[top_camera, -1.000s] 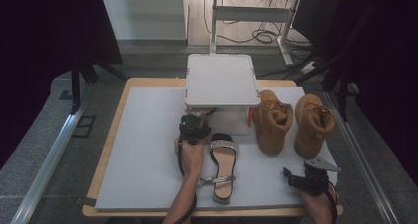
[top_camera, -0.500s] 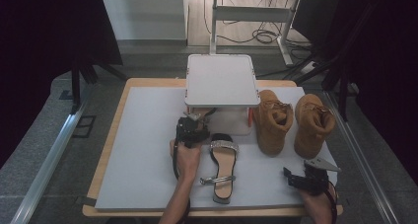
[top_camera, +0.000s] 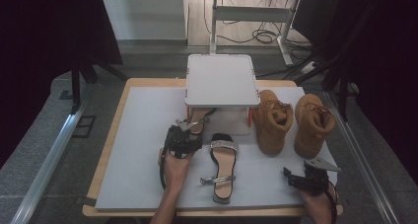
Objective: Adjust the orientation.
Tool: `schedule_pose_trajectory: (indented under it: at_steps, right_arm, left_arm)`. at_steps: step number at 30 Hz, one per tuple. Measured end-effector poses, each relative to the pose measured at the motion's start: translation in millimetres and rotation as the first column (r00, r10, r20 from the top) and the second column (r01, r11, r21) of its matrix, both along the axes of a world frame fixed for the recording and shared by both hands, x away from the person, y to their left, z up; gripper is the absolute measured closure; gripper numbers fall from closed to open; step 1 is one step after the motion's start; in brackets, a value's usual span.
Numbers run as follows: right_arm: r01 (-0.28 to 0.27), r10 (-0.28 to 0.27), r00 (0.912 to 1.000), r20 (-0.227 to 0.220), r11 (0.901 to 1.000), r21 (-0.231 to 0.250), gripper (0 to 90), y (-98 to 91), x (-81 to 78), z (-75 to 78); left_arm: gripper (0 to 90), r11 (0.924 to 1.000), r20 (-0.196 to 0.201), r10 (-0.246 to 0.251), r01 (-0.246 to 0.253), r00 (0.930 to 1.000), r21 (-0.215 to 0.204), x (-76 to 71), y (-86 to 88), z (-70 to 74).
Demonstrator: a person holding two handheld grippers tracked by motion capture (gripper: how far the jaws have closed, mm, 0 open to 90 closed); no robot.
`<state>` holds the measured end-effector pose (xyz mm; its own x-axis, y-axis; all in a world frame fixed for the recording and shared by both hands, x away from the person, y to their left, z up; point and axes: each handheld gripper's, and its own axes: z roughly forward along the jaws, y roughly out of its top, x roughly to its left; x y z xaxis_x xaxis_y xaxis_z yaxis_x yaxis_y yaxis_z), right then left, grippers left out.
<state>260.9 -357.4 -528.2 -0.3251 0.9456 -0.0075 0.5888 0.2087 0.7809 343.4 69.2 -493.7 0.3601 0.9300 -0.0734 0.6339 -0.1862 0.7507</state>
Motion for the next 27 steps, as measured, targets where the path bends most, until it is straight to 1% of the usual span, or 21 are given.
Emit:
schedule_pose_trajectory:
  at_steps: [2, 3, 5, 6, 8, 10, 11, 14, 17, 19, 23, 27]
  right_arm:
    - [0.001, -0.001, 1.0, 0.0, 1.0, 0.0, 12.8, 0.0, 0.0, 0.0]
    - [0.001, -0.001, 1.0, 0.0, 1.0, 0.0, 12.8, 0.0, 0.0, 0.0]
    - [0.001, -0.001, 1.0, 0.0, 1.0, 0.0, 12.8, 0.0, 0.0, 0.0]
    - [0.0, 0.0, 1.0, 0.0, 1.0, 0.0, 12.8, 0.0, 0.0, 0.0]
    - [0.001, -0.001, 1.0, 0.0, 1.0, 0.0, 12.8, 0.1, 0.0, 0.0]
    - [0.001, -0.001, 1.0, 0.0, 1.0, 0.0, 12.8, 0.1, 0.0, 0.0]
    - [0.001, -0.001, 1.0, 0.0, 1.0, 0.0, 12.8, 0.1, 0.0, 0.0]
    - [0.0, 0.0, 1.0, 0.0, 1.0, 0.0, 12.8, 0.1, 0.0, 0.0]
    - [0.001, -0.001, 1.0, 0.0, 1.0, 0.0, 12.8, 0.1, 0.0, 0.0]
    - [0.001, -0.001, 1.0, 0.0, 1.0, 0.0, 12.8, 0.0, 0.0, 0.0]
    - [0.0, 0.0, 1.0, 0.0, 1.0, 0.0, 12.8, 0.0, 0.0, 0.0]
    - [0.001, -0.001, 1.0, 0.0, 1.0, 0.001, 12.8, 0.0, 0.0, 0.0]
  left_arm:
    - [38.6, 0.9998, 0.011, -0.012, 0.012, 0.9999, -0.014, -4.7, 4.6, 1.2]
    - [42.4, 0.9997, 0.015, -0.015, 0.015, 0.9998, -0.017, -7.7, 7.9, 2.2]
    - [43.3, 0.9993, 0.02, -0.023, 0.024, 0.9995, -0.027, -12.0, 13.5, 3.3]
    - [45.9, 0.9992, 0.022, -0.027, 0.027, 0.9994, -0.031, -13.4, 15.1, 3.4]
    - [50.8, 0.9983, 0.022, -0.044, 0.044, 0.9988, -0.037, -15.8, 18.5, 2.9]
    - [56.0, 0.9976, 0.021, -0.06, 0.061, 0.998, -0.033, -17.3, 19.9, 1.8]
    - [59.1, 0.9973, 0.019, -0.068, 0.068, 0.9975, -0.029, -17.9, 20.1, 0.8]
    - [69.8, 0.9946, 0.012, -0.097, 0.097, 0.9952, -0.036, -18.0, 18.8, -1.6]
    - [78.2, 0.9922, 0.01, -0.12, 0.121, 0.9927, -0.03, -17.5, 14.5, -2.5]
    - [83.0, 0.9923, 0.015, -0.123, 0.123, 0.9923, -0.017, -16.9, 11.6, -2.5]
    - [88.4, 0.9925, 0.018, -0.122, 0.122, 0.9924, 0.003, -13.6, 8.4, -2.4]
    - [89.2, 0.9918, 0.011, -0.128, 0.128, 0.9917, 0.008, -9.2, 4.9, -3.5]
